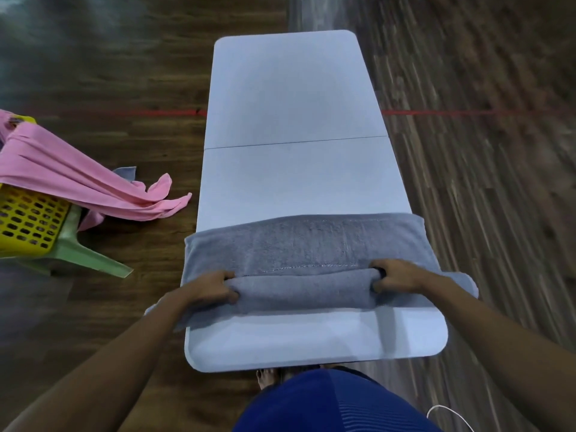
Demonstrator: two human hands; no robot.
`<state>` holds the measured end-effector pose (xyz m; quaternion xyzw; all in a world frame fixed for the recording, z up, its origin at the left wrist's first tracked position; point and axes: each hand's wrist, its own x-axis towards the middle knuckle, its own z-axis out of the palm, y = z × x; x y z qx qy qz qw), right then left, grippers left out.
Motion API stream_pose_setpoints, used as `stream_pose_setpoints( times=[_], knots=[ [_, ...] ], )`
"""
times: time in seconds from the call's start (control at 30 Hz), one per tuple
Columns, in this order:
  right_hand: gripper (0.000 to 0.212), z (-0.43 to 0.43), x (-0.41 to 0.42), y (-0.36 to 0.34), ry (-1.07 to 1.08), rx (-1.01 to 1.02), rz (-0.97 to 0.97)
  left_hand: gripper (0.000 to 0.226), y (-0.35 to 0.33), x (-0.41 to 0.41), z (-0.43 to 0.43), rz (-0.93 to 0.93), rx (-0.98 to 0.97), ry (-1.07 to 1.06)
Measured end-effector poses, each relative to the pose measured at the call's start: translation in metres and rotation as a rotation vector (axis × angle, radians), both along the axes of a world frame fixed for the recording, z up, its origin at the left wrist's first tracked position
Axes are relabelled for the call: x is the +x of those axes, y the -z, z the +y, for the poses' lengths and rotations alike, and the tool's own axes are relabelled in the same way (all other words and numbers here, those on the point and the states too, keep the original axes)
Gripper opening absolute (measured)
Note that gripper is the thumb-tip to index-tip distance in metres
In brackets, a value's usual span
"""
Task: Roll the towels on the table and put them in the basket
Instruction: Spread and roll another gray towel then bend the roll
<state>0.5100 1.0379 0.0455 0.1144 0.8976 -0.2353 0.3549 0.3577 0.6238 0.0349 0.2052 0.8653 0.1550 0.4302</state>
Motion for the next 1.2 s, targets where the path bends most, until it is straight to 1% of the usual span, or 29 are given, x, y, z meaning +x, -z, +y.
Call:
stream_pose_setpoints(
  times=[0.03,0.07,0.1,0.13,0.17,0.2,0.23,0.3,0.37,0.4,0.43,0.47,0.5,0.53,0.57,0.6,0.63,0.67,0.7,0.73,0.77,0.8,0.83,0.87,0.9,0.97,1.0,1.07,1.2],
  knots=[
    [0.042,0.002,0.000,0.002,0.027,0.050,0.116,0.031,0.004,0.000,-0.002,0.104,0.047,-0.052],
    [0.044,0.003,0.001,0.006,0.072,0.137,0.283,0.030,0.008,0.001,-0.003,0.282,0.129,-0.135],
    [0.043,0.005,0.003,0.012,0.125,0.217,0.443,0.031,0.014,0.003,-0.005,0.464,0.210,-0.212],
    [0.040,0.004,0.005,0.015,0.167,0.274,0.567,0.035,0.019,0.005,-0.006,0.600,0.267,-0.253],
    [0.037,0.004,0.007,0.018,0.184,0.296,0.630,0.040,0.022,0.009,-0.006,0.666,0.278,-0.245],
    [0.036,0.003,0.010,0.019,0.173,0.287,0.629,0.044,0.023,0.013,-0.006,0.684,0.260,-0.186],
    [0.038,0.003,0.012,0.020,0.143,0.264,0.575,0.049,0.025,0.018,-0.006,0.688,0.221,-0.095],
    [0.052,-0.001,0.018,0.021,0.040,0.229,0.431,0.061,0.029,0.024,-0.007,0.695,0.133,0.072],
    [0.067,-0.005,0.024,0.023,-0.051,0.253,0.350,0.067,0.032,0.025,-0.011,0.690,0.057,0.149],
    [0.070,-0.007,0.026,0.026,-0.066,0.271,0.343,0.064,0.031,0.026,-0.013,0.688,0.063,0.140],
    [0.068,-0.009,0.026,0.028,-0.063,0.288,0.351,0.059,0.029,0.024,-0.012,0.672,0.086,0.127],
    [0.062,-0.010,0.024,0.025,-0.056,0.295,0.356,0.051,0.025,0.025,-0.013,0.689,0.136,0.137],
    [0.056,-0.009,0.020,0.022,-0.051,0.274,0.337,0.043,0.025,0.021,-0.004,0.677,0.135,0.147],
    [0.050,-0.008,0.015,0.018,-0.044,0.219,0.288,0.035,0.021,0.015,0.004,0.624,0.082,0.098],
    [0.047,-0.006,0.009,0.013,-0.030,0.142,0.201,0.028,0.015,0.005,0.015,0.556,-0.057,-0.079],
    [0.045,-0.003,0.005,0.007,-0.024,0.079,0.106,0.022,0.006,-0.006,0.022,0.507,-0.258,-0.262],
    [0.044,0.001,0.001,0.003,-0.019,0.041,0.046,0.018,0.004,-0.014,0.023,0.506,-0.398,-0.379],
    [0.044,0.004,-0.002,0.000,-0.004,0.046,0.045,0.018,0.007,-0.015,0.018,0.532,-0.365,-0.306],
    [0.045,0.006,-0.003,0.000,0.024,0.108,0.111,0.024,0.013,-0.017,0.009,0.561,-0.168,-0.203],
    [0.047,0.007,-0.003,0.002,0.077,0.214,0.223,0.031,0.014,-0.013,0.003,0.604,0.004,-0.136],
    [0.046,0.006,-0.002,0.005,0.149,0.303,0.339,0.038,0.010,-0.009,0.001,0.628,0.124,-0.167],
    [0.042,0.004,-0.001,0.007,0.211,0.343,0.442,0.045,0.006,-0.005,-0.003,0.666,0.174,-0.194],
    [0.039,0.001,-0.001,0.009,0.242,0.344,0.509,0.051,0.011,-0.006,0.003,0.679,0.183,-0.170],
    [0.040,-0.002,-0.001,0.010,0.238,0.326,0.529,0.055,0.014,-0.003,0.003,0.660,0.130,-0.092],
    [0.045,-0.003,0.000,0.011,0.210,0.307,0.511,0.060,0.018,-0.001,0.005,0.636,0.077,0.002],
    [0.060,-0.002,0.003,0.010,0.115,0.298,0.409,0.077,0.025,0.000,0.002,0.620,-0.001,0.139],
    [0.068,0.000,0.005,0.010,0.065,0.305,0.353,0.084,0.026,-0.002,-0.003,0.615,-0.035,0.165],
    [0.080,0.008,0.008,0.011,-0.011,0.327,0.293,0.088,0.025,-0.008,-0.011,0.631,-0.093,0.176],
    [0.088,0.026,0.003,0.014,-0.065,0.336,0.259,0.090,0.023,-0.022,-0.017,0.576,-0.191,0.231]
  ],
)
